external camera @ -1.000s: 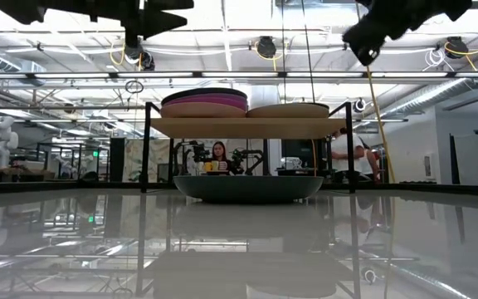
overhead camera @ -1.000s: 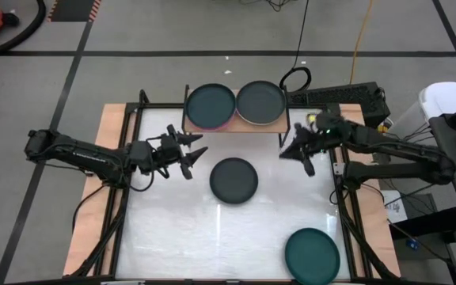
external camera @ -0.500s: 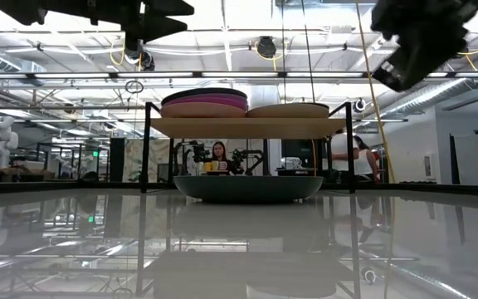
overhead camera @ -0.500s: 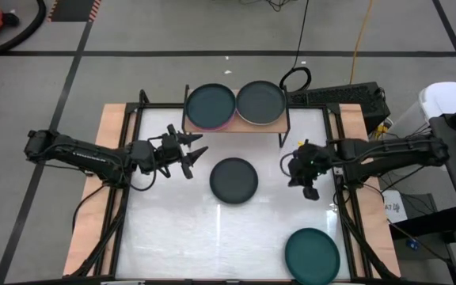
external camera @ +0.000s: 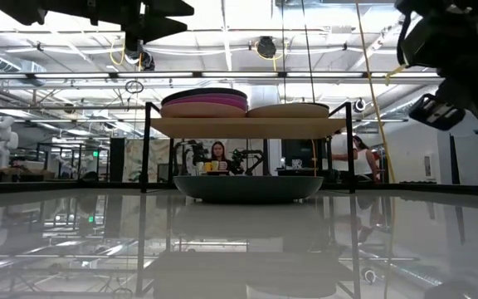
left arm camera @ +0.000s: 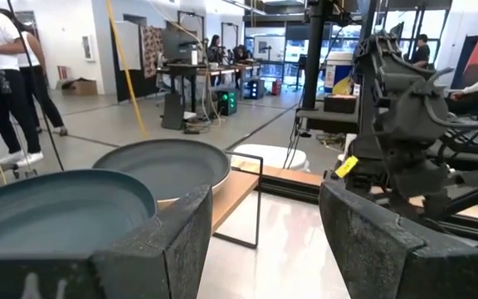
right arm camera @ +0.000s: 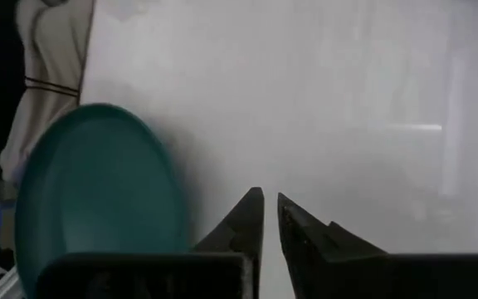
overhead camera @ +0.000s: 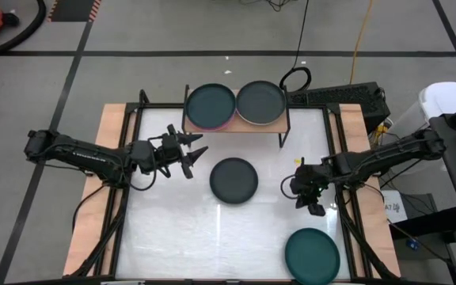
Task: Place and stack plates onto a shelf
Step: Stack the green plate on top of the black plate on the shelf
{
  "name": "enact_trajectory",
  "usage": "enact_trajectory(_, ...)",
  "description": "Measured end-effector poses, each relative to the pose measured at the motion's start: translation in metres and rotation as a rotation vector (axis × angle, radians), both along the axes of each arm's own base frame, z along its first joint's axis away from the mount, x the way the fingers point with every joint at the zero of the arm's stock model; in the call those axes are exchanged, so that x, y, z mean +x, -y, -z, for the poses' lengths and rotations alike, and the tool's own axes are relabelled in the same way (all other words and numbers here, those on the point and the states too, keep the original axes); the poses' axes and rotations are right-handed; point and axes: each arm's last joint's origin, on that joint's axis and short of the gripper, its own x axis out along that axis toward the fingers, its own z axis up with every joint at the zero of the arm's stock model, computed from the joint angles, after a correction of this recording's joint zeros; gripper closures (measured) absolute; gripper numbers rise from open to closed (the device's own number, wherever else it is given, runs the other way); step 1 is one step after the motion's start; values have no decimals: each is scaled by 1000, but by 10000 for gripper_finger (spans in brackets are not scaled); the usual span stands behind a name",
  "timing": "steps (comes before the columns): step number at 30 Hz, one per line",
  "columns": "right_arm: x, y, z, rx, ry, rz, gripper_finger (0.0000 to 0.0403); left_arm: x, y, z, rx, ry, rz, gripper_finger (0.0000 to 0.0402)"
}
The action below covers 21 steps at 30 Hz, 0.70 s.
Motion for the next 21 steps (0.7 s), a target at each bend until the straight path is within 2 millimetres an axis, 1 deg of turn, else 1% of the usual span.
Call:
enact_trajectory(3, 0, -7, 8, 53, 37, -21, 360, 0, 0, 0, -1, 0, 0, 174)
enact_trajectory(9, -6, -21, 24, 113, 64, -60, 285, 0, 0, 1, -5, -5, 0, 174)
enact_trajectory(12, -10, -27, 31, 101, 66, -56, 256, 0, 0, 1, -5, -5, 0, 174)
enact_trajectory(15, -12, -33, 34, 60, 66, -68, 244, 0, 0, 1, -7, -4, 0, 174)
enact_trajectory(21, -13, -44, 45, 5, 12, -93, 251, 0, 0, 1, -12, -4, 0, 174)
